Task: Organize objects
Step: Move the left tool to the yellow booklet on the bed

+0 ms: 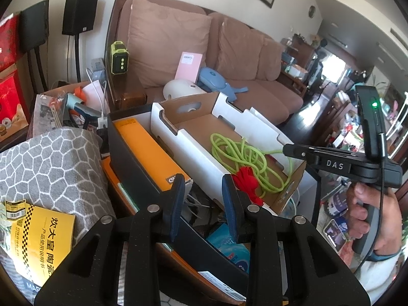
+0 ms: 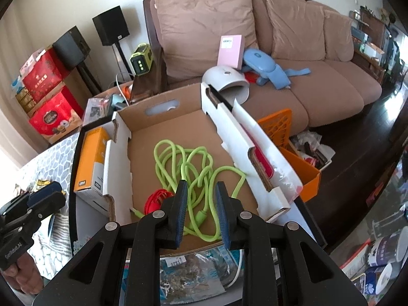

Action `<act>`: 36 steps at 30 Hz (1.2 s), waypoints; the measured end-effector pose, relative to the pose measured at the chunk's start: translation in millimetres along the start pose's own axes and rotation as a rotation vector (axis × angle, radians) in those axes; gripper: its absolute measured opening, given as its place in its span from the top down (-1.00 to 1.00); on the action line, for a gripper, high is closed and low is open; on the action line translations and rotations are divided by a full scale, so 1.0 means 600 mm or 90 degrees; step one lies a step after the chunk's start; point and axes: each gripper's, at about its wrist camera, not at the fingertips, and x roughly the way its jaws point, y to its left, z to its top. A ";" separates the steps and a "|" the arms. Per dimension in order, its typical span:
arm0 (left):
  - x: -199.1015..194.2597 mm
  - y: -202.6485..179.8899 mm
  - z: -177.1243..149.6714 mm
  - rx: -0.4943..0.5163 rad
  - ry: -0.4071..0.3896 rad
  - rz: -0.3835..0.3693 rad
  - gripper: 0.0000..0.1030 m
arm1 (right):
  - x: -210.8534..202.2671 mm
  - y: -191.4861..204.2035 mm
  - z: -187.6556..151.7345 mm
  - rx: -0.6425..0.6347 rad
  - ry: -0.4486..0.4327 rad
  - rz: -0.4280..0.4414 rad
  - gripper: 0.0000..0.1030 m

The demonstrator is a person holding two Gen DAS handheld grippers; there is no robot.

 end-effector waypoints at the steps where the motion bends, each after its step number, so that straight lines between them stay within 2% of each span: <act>1: -0.001 0.001 0.001 -0.001 0.000 0.000 0.47 | -0.003 0.000 0.000 0.000 -0.004 -0.001 0.55; 7: -0.008 0.003 0.002 0.001 -0.007 0.008 0.47 | -0.013 -0.003 0.004 0.002 -0.021 -0.011 0.50; 11: -0.030 0.002 0.000 0.021 -0.032 0.052 0.46 | -0.021 -0.002 0.006 0.002 -0.034 -0.022 0.38; 15: -0.060 0.004 -0.003 0.032 -0.061 0.078 0.29 | -0.027 -0.002 0.008 0.003 -0.044 -0.027 0.24; 19: -0.087 0.011 -0.004 0.038 -0.083 0.091 0.23 | -0.033 0.004 0.009 0.001 -0.055 -0.031 0.11; 22: -0.100 0.018 -0.003 0.036 -0.092 0.104 0.11 | -0.037 0.007 0.010 0.000 -0.062 -0.031 -0.04; 25: -0.113 0.028 -0.006 0.034 -0.104 0.119 -0.20 | -0.042 0.007 0.011 0.001 -0.073 -0.036 -0.26; 26: -0.117 0.031 -0.008 0.034 -0.110 0.125 -0.33 | -0.045 0.007 0.011 0.001 -0.078 -0.037 -0.28; 30: -0.138 0.050 -0.021 0.029 -0.142 0.156 -0.66 | -0.057 0.004 0.013 0.006 -0.097 -0.040 -0.48; 32: -0.143 0.063 -0.025 0.022 -0.157 0.170 -0.75 | -0.061 0.003 0.015 0.010 -0.099 -0.035 -0.53; 36: -0.152 0.097 -0.027 -0.012 -0.163 0.205 -0.82 | -0.062 0.008 0.015 0.009 -0.097 -0.021 -0.57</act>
